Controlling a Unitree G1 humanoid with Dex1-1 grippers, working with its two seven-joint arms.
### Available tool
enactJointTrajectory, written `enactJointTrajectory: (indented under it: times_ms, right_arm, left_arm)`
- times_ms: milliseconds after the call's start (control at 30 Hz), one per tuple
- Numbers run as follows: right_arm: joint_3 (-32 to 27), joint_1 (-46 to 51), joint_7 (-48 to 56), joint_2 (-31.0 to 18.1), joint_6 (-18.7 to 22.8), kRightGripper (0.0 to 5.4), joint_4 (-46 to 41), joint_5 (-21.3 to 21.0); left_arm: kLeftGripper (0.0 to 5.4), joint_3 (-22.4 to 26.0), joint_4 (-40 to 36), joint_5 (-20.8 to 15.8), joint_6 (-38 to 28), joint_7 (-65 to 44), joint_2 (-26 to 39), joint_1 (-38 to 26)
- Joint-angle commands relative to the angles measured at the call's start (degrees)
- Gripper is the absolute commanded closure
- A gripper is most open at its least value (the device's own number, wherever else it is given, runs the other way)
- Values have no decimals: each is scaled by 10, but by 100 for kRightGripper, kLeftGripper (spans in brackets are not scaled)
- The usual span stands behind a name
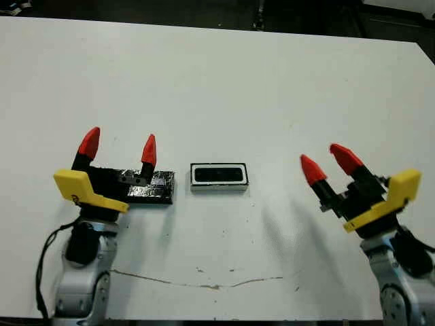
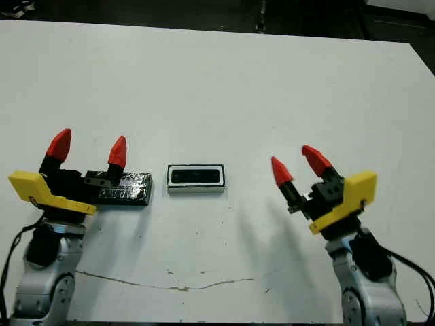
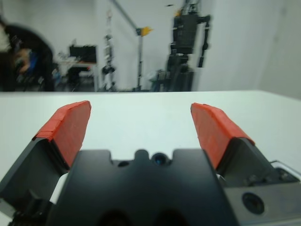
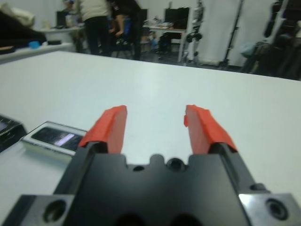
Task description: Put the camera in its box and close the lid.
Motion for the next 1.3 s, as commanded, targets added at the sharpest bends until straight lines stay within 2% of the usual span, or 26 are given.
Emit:
enactJointTrajectory:
  times_ms: [33,133,300,433,533,600,733,833,967,1100,1300]
  right_arm:
    - [-3,11,-16,7,-12,278,19,9]
    - [2,8,-26,11,-15,326,30,10]
    - [15,-4,-42,12,-23,409,42,-4]
    - [21,-8,-52,12,-24,465,44,-6]
    - [23,-9,-56,11,-23,513,45,-5]
    - [25,-9,-59,10,-21,538,45,-4]
    - [25,-11,-60,9,-22,538,49,-1]
    - [25,-11,-59,8,-25,538,51,-1]
    - [26,-10,-63,8,-24,538,51,-4]
    - [25,-10,-65,6,-20,538,48,-3]
    - [25,-8,-68,1,-20,538,44,-7]
  left_arm:
    - [0,26,0,-26,5,-64,69,-25]
    - [0,41,18,-65,19,-140,134,-56]
    - [0,46,67,-121,80,-280,243,-117]
    - [0,21,150,-139,135,-429,329,-199]
    - [0,-9,215,-134,146,-535,364,-261]
    - [0,-31,266,-129,134,-608,371,-301]
    - [0,-73,352,-104,128,-707,371,-365]
    - [0,-96,384,-83,124,-747,365,-393]
    - [0,-104,403,-69,100,-768,350,-398]
    - [0,-130,415,-106,95,-771,344,-391]
    - [0,-155,421,-124,56,-771,328,-376]
